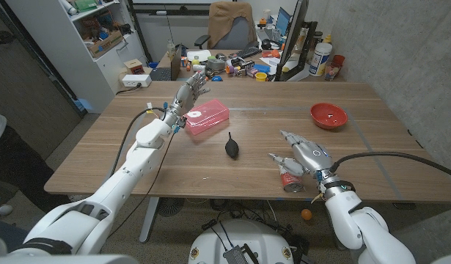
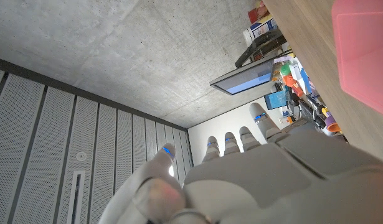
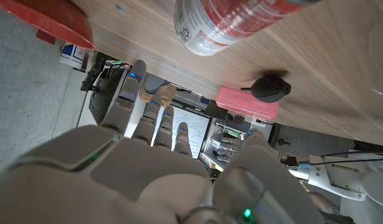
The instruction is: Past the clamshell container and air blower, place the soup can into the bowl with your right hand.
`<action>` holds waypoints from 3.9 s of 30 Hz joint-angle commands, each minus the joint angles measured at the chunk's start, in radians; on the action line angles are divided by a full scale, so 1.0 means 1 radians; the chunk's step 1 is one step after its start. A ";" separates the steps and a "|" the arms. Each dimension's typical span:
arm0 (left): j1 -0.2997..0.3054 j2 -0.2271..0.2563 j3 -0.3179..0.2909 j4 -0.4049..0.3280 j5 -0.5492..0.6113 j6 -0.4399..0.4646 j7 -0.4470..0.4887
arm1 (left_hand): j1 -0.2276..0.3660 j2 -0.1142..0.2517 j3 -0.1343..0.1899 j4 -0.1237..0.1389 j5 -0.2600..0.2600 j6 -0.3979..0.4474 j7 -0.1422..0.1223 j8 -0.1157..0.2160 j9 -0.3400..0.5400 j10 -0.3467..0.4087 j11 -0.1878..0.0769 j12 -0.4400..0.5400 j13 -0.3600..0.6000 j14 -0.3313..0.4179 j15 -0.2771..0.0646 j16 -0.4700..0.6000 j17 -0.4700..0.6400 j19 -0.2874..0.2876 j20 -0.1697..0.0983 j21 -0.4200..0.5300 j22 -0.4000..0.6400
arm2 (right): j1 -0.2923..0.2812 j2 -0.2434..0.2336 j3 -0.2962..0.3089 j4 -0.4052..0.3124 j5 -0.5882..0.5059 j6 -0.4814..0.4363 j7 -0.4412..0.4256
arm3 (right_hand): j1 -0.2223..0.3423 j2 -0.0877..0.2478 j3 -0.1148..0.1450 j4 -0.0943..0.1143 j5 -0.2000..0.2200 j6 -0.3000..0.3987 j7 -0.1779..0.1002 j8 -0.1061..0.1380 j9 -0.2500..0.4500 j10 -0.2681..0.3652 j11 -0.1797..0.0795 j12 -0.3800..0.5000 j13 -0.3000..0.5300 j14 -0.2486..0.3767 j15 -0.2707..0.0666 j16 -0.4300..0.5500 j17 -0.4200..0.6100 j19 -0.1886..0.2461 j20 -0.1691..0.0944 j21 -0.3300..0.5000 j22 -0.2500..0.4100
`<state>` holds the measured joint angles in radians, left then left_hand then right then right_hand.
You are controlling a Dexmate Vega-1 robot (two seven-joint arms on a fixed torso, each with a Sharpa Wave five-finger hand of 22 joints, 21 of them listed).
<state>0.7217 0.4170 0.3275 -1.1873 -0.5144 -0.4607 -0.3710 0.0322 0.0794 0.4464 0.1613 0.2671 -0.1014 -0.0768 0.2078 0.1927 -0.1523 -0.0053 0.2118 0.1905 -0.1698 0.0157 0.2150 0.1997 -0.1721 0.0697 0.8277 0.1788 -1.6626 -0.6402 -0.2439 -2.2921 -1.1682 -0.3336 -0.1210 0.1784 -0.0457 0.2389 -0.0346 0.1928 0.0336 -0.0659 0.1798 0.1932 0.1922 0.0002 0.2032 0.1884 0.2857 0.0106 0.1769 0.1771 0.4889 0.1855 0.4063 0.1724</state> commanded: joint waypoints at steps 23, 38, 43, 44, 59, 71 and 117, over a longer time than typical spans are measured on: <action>0.004 0.011 0.000 -0.016 -0.055 0.010 -0.059 | 0.012 0.015 -0.001 -0.003 0.009 0.012 0.002 0.006 0.001 0.009 0.005 0.006 0.003 0.000 0.000 0.001 0.001 -0.139 0.013 -0.011 0.005 | 0.002 0.015 -0.117 -0.019 -0.166 -0.195 0.250 | -0.001 -0.029 -0.020 -0.010 0.010 -0.046 -0.002 0.003 0.003 -0.039 -0.002 -0.008 0.003 0.022 -0.007 0.008 0.002 0.074 0.012 0.004 0.001; 0.006 0.015 -0.007 -0.018 -0.056 0.002 -0.059 | 0.012 0.016 -0.003 -0.002 0.010 0.014 0.000 0.004 0.000 0.010 0.004 0.005 0.003 0.002 0.000 0.000 0.001 -0.137 0.013 -0.014 0.005 | 0.015 0.071 -0.105 0.001 -0.270 -0.275 0.427 | 0.034 -0.063 -0.042 -0.038 0.029 -0.119 0.005 0.007 0.005 -0.083 -0.002 -0.004 0.003 0.117 -0.030 0.024 0.002 0.273 -0.049 0.036 0.007; 0.006 0.013 -0.008 -0.018 -0.061 -0.004 -0.065 | 0.011 0.016 -0.004 -0.001 0.011 0.017 0.000 0.004 0.000 0.010 0.005 0.004 0.003 0.003 0.001 0.000 0.001 -0.136 0.015 -0.015 0.005 | 0.029 0.081 -0.107 0.011 -0.301 -0.276 0.466 | 0.079 -0.073 -0.053 -0.062 0.043 -0.142 0.008 0.015 0.006 -0.094 0.000 0.002 0.003 0.251 -0.097 0.041 0.006 0.447 -0.176 0.067 0.003; 0.005 0.012 -0.008 -0.017 -0.060 -0.006 -0.066 | 0.011 0.016 -0.004 -0.001 0.011 0.017 0.001 0.004 0.000 0.009 0.005 0.004 0.003 0.003 0.001 0.000 0.001 -0.135 0.015 -0.015 0.005 | 0.032 0.085 -0.106 0.013 -0.306 -0.277 0.476 | 0.092 -0.074 -0.054 -0.069 0.047 -0.150 0.007 0.016 0.006 -0.099 -0.003 0.001 0.003 0.295 -0.112 0.049 0.008 0.486 -0.209 0.076 0.008; 0.007 0.014 -0.011 -0.021 -0.058 -0.011 -0.058 | 0.005 0.014 -0.011 0.003 0.011 0.022 -0.001 0.004 0.000 0.014 0.010 0.004 0.003 0.004 0.001 -0.001 0.001 -0.134 0.017 -0.018 0.006 | 0.037 0.126 -0.072 0.028 -0.206 -0.247 0.374 | 0.519 -0.007 -0.012 -0.118 0.177 0.192 0.059 0.112 0.015 0.542 -0.058 0.213 0.055 0.961 -0.236 0.291 0.180 0.685 -0.404 0.251 0.187; 0.001 0.014 -0.012 -0.006 -0.060 -0.013 -0.065 | 0.001 0.013 -0.017 0.006 0.011 0.023 -0.001 0.001 0.000 0.011 0.007 0.002 0.003 0.002 0.000 -0.002 0.001 -0.134 0.017 -0.022 0.006 | 0.032 0.088 -0.060 0.039 -0.088 -0.187 0.206 | 0.798 0.127 0.003 -0.097 0.198 0.870 0.052 0.277 0.083 0.881 -0.029 0.439 0.181 1.058 -0.236 0.338 0.318 0.675 -0.404 0.314 0.186; -0.013 0.015 -0.032 0.043 -0.069 -0.033 -0.108 | -0.002 0.015 -0.028 0.006 0.015 0.013 -0.001 -0.007 0.000 0.004 0.009 -0.002 0.002 -0.004 0.003 -0.006 0.001 -0.137 0.020 -0.034 0.007 | 0.116 -0.005 -0.033 0.027 -0.050 -0.114 -0.135 | 0.809 0.190 -0.015 -0.060 0.154 0.935 0.040 0.300 0.117 0.945 -0.046 0.447 0.212 1.100 -0.233 0.400 0.391 0.712 -0.405 0.371 0.175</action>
<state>0.7016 0.4240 0.3022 -1.1311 -0.5829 -0.4921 -0.4806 0.0322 0.0794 0.4217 0.1697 0.2757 -0.0804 -0.0769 0.2032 0.1909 -0.1418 0.0054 0.2118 0.1910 -0.1671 0.0183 0.2104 0.2003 -0.1703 0.0827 0.7947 0.1838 -1.5874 -0.6351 -0.2893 -2.2590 -1.1991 -0.4564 -0.2438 0.6520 -0.1875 0.2250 -0.0948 0.3534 0.8441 0.0927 0.4721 0.3059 1.0773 0.0125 0.6502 0.3984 1.2981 -0.1403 0.5711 0.5625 1.1876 -0.2162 0.7704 0.3478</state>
